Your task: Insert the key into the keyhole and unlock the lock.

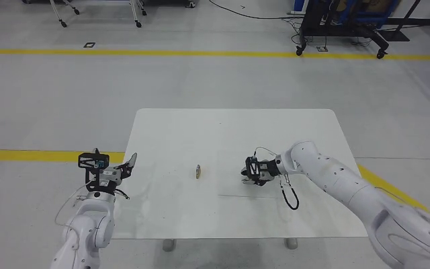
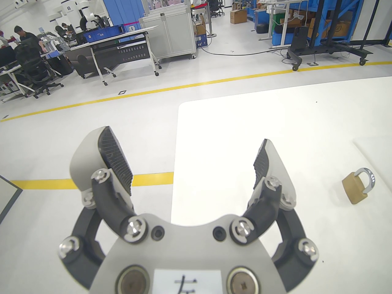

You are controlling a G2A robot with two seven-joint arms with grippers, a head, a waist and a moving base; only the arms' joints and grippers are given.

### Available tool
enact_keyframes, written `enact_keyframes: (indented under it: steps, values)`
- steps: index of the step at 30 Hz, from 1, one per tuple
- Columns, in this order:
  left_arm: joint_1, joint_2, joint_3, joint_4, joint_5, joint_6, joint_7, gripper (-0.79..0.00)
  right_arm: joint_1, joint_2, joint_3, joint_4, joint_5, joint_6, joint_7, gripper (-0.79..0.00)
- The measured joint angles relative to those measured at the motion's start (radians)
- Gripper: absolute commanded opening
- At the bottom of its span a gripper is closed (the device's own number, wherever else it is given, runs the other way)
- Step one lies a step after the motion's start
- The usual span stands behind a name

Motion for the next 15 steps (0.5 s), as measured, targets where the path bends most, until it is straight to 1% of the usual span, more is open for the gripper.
enact_keyframes:
  steps: [5,15]
  values:
    - [0.0,0.0,0.0,0.0,0.0,0.0,0.0,0.0,0.008,-0.016,-0.003,0.023,-0.024,0.0,-0.021,-0.785]
    - [0.0,0.0,0.0,0.0,0.0,0.0,0.0,0.0,0.006,-0.018,0.0,0.032,-0.115,0.016,-0.112,-0.785]
